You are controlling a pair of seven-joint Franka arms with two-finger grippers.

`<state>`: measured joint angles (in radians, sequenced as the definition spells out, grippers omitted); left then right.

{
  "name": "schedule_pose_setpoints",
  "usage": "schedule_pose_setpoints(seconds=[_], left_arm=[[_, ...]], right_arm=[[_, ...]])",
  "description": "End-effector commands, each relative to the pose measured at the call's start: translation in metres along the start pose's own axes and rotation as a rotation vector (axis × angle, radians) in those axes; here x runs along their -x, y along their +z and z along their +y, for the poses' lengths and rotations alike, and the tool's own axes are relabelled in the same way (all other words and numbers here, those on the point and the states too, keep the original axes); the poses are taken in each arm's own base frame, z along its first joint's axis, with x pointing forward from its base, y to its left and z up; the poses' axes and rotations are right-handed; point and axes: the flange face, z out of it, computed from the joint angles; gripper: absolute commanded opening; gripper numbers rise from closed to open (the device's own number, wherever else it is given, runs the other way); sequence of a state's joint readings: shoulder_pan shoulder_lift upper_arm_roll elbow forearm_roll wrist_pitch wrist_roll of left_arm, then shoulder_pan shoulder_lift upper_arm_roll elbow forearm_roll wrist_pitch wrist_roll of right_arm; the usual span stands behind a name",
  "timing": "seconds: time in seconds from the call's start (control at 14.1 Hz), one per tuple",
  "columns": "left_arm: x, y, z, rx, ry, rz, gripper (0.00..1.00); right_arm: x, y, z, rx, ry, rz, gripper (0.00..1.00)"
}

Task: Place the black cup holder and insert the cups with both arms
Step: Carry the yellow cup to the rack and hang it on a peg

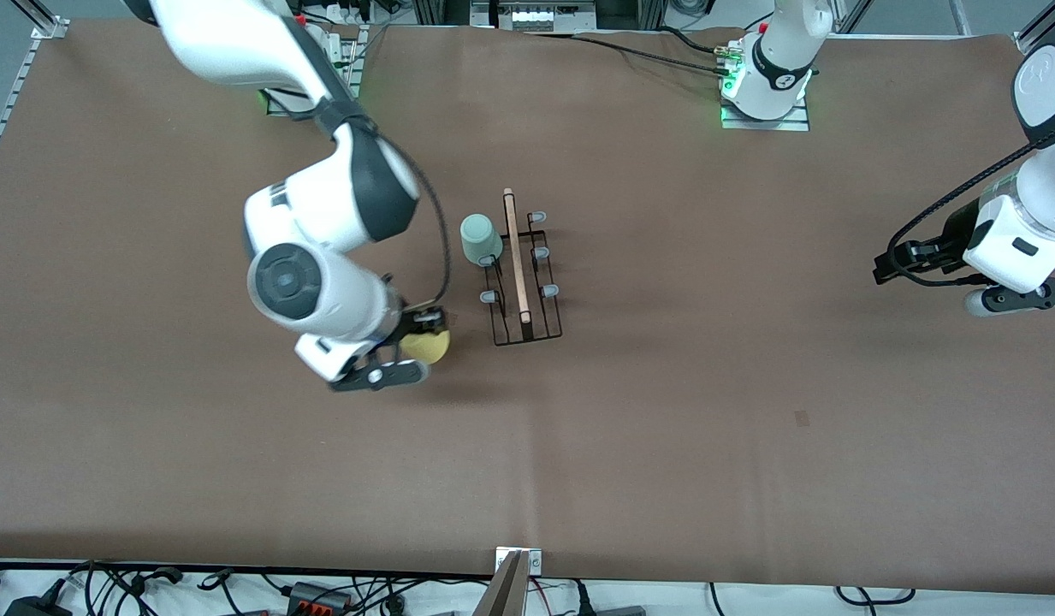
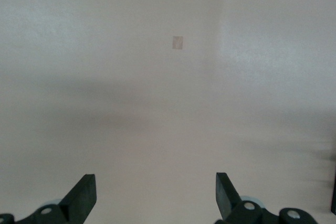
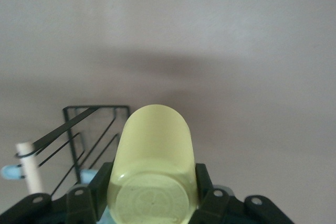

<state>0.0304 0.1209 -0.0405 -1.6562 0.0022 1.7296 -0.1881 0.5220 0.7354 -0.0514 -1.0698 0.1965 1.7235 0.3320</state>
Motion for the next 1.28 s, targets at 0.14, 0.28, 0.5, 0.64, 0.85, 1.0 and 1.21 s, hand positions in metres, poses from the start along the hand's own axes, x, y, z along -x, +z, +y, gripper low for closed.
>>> schedule_pose_setpoints(seconds=[0.14,0.28,0.5,0.64,0.85,1.0,1.21], left_arm=[[0.006,-0.008,-0.003,-0.011,-0.004,0.016,1.00],[0.006,-0.008,-0.003,-0.011,-0.004,0.016,1.00],[0.006,-0.008,-0.003,-0.011,-0.004,0.016,1.00],[0.006,-0.008,-0.003,-0.011,-0.004,0.016,1.00],[0.006,-0.008,-0.003,-0.011,-0.004,0.016,1.00],[0.006,-0.008,-0.003,-0.011,-0.004,0.016,1.00],[0.005,-0.008,-0.003,-0.011,-0.003,0.016,1.00]], right_arm=[[0.027,0.012,-0.058,0.004,0.017,-0.021,0.25],[0.033,0.020,-0.072,0.012,0.040,-0.028,0.25],[0.034,0.032,-0.076,0.019,0.044,-0.043,0.25],[0.036,0.041,-0.080,0.025,0.038,-0.053,0.25],[0.036,0.050,-0.086,0.025,0.031,-0.049,0.27],[0.035,0.057,-0.085,0.029,0.033,-0.054,0.27],[0.034,0.067,-0.085,0.037,0.032,-0.065,0.30]])
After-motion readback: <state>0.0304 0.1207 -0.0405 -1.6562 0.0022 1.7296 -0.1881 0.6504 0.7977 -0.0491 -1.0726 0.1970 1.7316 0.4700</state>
